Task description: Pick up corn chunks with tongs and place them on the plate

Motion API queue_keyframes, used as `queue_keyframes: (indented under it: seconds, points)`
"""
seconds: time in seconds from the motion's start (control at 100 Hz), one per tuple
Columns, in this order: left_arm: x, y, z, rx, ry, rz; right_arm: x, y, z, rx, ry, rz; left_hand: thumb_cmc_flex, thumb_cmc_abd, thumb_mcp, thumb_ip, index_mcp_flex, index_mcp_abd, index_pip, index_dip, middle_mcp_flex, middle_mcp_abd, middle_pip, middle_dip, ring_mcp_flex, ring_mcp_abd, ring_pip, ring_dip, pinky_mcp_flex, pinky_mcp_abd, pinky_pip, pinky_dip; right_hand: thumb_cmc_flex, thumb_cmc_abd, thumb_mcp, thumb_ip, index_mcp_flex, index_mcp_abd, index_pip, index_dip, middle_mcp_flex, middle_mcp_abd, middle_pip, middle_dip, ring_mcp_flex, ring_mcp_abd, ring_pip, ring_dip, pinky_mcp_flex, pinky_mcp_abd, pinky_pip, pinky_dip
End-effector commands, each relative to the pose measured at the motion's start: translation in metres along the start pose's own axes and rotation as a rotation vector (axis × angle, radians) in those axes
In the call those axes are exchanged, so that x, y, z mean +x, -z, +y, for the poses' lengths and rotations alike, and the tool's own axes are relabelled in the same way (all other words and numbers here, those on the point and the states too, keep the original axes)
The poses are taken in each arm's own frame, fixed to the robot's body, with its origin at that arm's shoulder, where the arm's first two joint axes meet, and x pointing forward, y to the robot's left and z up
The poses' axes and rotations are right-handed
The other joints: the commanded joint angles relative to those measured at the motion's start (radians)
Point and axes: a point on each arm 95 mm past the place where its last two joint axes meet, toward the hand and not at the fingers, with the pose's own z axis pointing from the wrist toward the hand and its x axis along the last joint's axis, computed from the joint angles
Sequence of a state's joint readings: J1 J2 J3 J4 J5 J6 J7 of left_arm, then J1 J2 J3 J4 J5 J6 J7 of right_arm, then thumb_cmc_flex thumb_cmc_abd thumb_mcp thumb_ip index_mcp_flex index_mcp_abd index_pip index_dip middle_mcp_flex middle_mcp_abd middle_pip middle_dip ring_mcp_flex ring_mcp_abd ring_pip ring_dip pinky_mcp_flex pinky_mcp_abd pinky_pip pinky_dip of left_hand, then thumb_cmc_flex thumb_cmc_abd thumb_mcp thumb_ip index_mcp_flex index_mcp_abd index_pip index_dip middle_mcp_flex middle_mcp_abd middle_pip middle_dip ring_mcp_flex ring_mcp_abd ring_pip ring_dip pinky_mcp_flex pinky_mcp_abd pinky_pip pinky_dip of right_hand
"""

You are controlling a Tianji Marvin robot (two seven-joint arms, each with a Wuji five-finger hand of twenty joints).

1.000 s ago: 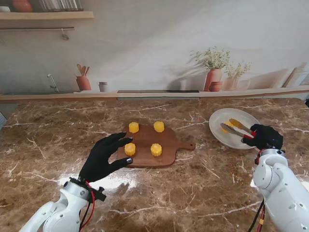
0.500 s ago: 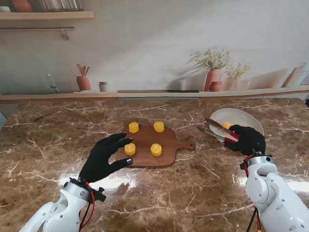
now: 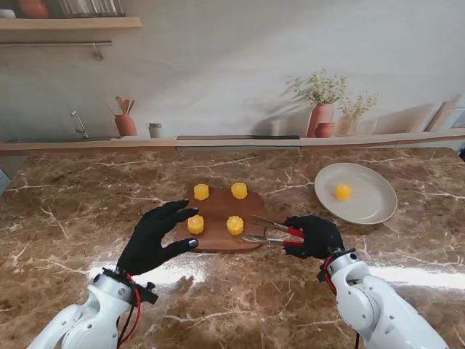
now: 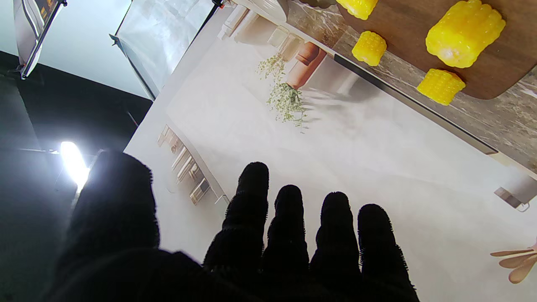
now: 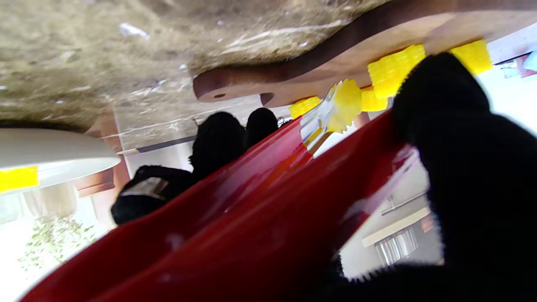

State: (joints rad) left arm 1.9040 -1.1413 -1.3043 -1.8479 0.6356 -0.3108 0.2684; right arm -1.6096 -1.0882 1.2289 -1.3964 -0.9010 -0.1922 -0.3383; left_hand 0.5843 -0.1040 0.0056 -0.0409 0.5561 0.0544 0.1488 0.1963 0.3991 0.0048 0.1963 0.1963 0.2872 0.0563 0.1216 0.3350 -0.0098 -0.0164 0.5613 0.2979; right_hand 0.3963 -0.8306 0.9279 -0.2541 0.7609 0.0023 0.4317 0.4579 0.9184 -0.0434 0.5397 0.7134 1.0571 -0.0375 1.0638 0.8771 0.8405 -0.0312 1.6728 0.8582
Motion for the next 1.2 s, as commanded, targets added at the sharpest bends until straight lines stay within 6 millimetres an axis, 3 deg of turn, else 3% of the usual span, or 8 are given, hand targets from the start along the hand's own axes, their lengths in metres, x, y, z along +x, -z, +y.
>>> queue_keyframes:
  seconds: [0.0, 0.48, 0.73, 0.76, 0.84, 0.89, 1.01, 1.19]
  points:
    - [0.001, 0.003, 0.001, -0.004, 0.000, -0.003, 0.002, -0.001, -0.008, 0.026, 0.004, -0.011, 0.027, 0.021, -0.026, 0.021, 0.010, -0.028, 0.004, 0.008, 0.003, -0.013, -0.016, -0.010, 0.006, -0.042, -0.019, -0.010, -0.014, -0.016, -0.027, -0.009, 0.034, 0.026, 0.127, 0.083, -0.040, 0.010, -0.020, 0.011, -0.055, 0.002, -0.002, -0.005, 0.005, -0.142, 0.128, 0.041, 0.015, -0.131, 0.104, 0.012]
    - [0.001, 0.003, 0.003, -0.008, 0.001, -0.004, 0.011, -0.019, -0.017, 0.055, 0.046, -0.045, 0.030, 0.019, -0.026, 0.020, 0.013, -0.030, 0.005, 0.009, 0.005, -0.014, -0.015, -0.010, 0.008, -0.042, -0.018, -0.010, -0.014, -0.015, -0.030, -0.010, 0.026, 0.008, 0.136, 0.078, -0.083, 0.022, -0.040, 0.024, -0.110, -0.001, 0.028, 0.006, 0.010, -0.162, 0.154, 0.049, 0.027, -0.154, 0.106, 0.026]
    - [0.001, 0.004, 0.004, -0.004, 0.002, -0.005, 0.021, -0.028, -0.025, 0.061, 0.039, -0.048, 0.027, 0.021, -0.026, 0.020, 0.015, -0.033, 0.006, 0.009, 0.006, -0.013, -0.014, -0.009, 0.008, -0.040, -0.017, -0.010, -0.014, -0.015, -0.030, -0.009, 0.096, 0.001, 0.161, 0.089, 0.034, -0.069, 0.033, 0.065, 0.010, -0.033, 0.071, 0.019, 0.074, -0.161, 0.193, 0.045, 0.074, -0.137, 0.131, 0.022]
    - [0.001, 0.004, 0.004, -0.004, 0.002, -0.007, 0.022, -0.028, -0.026, 0.062, 0.037, -0.046, 0.027, 0.020, -0.026, 0.020, 0.015, -0.031, 0.006, 0.009, 0.007, -0.011, -0.013, -0.009, 0.008, -0.040, -0.017, -0.009, -0.014, -0.014, -0.031, -0.009, 0.120, 0.019, 0.141, 0.033, 0.082, -0.097, 0.055, 0.069, 0.057, -0.040, 0.068, 0.071, 0.093, -0.154, 0.204, 0.031, 0.090, -0.128, 0.146, 0.011]
    - [0.000, 0.005, 0.003, -0.002, 0.002, -0.010, 0.025, -0.028, -0.025, 0.063, 0.033, -0.042, 0.026, 0.020, -0.026, 0.020, 0.015, -0.032, 0.007, 0.009, 0.007, -0.012, -0.014, -0.009, 0.009, -0.039, -0.017, -0.009, -0.014, -0.014, -0.031, -0.010, 0.170, 0.080, 0.125, -0.024, 0.075, -0.167, 0.335, -0.216, 0.159, -0.054, 0.023, 0.135, 0.137, -0.141, 0.220, 0.019, 0.124, -0.115, 0.179, -0.005]
    - [0.000, 0.006, 0.003, 0.000, 0.002, -0.011, 0.025, -0.028, -0.024, 0.064, 0.039, -0.039, 0.025, 0.021, -0.026, 0.020, 0.014, -0.032, 0.006, 0.009, 0.006, -0.011, -0.014, -0.010, 0.009, -0.039, -0.017, -0.009, -0.014, -0.014, -0.031, -0.010, 0.183, 0.117, 0.163, -0.028, 0.075, -0.191, 0.436, -0.308, 0.203, -0.058, 0.007, 0.133, 0.156, -0.132, 0.224, 0.016, 0.139, -0.108, 0.192, -0.009]
    - [0.000, 0.007, 0.003, 0.005, 0.002, -0.011, 0.026, -0.026, -0.020, 0.070, 0.046, -0.030, 0.025, 0.022, -0.026, 0.020, 0.012, -0.032, 0.006, 0.009, 0.005, -0.009, -0.015, -0.010, 0.007, -0.039, -0.018, -0.009, -0.014, -0.014, -0.032, -0.010, 0.212, 0.228, 0.126, -0.026, 0.085, -0.193, 0.449, -0.357, 0.228, -0.056, -0.007, 0.120, 0.162, -0.111, 0.220, 0.014, 0.140, -0.093, 0.205, -0.007]
    - [0.000, 0.007, 0.002, 0.011, 0.003, -0.012, 0.024, -0.021, -0.010, 0.058, 0.028, -0.028, 0.026, 0.026, -0.026, 0.020, 0.008, -0.032, 0.004, 0.009, 0.002, -0.008, -0.017, -0.011, 0.005, -0.038, -0.019, -0.010, -0.015, -0.014, -0.036, -0.012, 0.229, 0.207, 0.155, -0.022, 0.094, -0.168, 0.462, -0.404, 0.307, -0.040, -0.047, 0.044, 0.205, -0.056, 0.168, -0.007, 0.152, -0.040, 0.211, -0.006]
